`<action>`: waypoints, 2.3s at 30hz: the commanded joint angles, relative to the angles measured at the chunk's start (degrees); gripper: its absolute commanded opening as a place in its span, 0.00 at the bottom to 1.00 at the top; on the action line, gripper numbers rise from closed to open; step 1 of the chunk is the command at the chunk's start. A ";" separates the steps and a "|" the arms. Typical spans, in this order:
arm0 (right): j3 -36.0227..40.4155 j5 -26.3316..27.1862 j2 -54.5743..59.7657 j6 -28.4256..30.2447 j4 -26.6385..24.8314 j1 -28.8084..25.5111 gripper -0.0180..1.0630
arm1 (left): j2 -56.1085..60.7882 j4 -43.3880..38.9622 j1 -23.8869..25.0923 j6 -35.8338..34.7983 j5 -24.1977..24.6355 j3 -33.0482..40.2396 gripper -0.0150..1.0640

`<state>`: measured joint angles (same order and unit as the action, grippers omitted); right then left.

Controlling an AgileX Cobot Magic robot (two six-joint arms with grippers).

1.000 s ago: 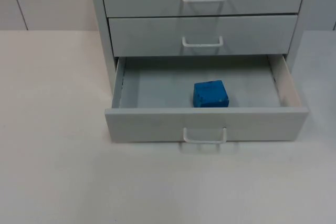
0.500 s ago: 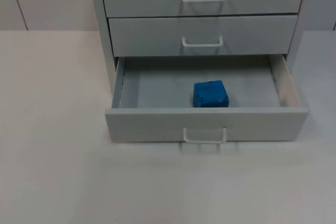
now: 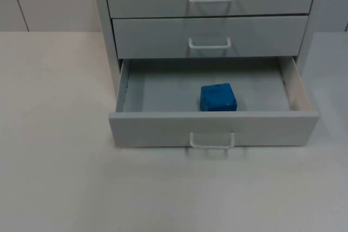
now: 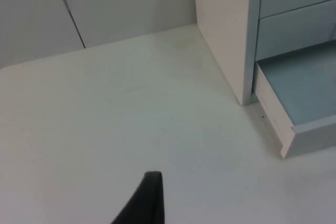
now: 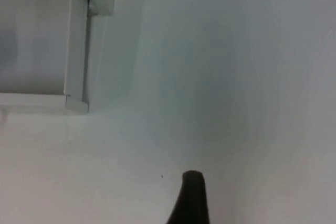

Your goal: Open the drawer with the left hand, place the block into the drawer with the right hand, then close the drawer with the left hand.

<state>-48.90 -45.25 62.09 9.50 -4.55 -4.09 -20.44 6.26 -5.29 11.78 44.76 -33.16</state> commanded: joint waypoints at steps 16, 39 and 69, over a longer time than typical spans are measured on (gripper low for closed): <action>1.43 3.05 -0.80 -2.40 -0.08 0.14 0.62 | -23.06 20.73 -0.39 18.35 -3.19 -2.21 0.01; 1.43 4.64 -0.80 -2.54 -0.61 0.14 0.62 | -69.25 -51.10 -46.66 -26.90 -16.29 -10.23 0.01; 1.43 5.24 -0.80 -2.54 -0.72 0.14 0.62 | -93.54 -106.21 -45.01 -65.38 -17.41 -18.99 0.01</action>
<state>-47.62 -40.53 61.84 7.03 -4.91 -4.09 -113.08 -97.55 -51.51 -49.74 26.57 -50.75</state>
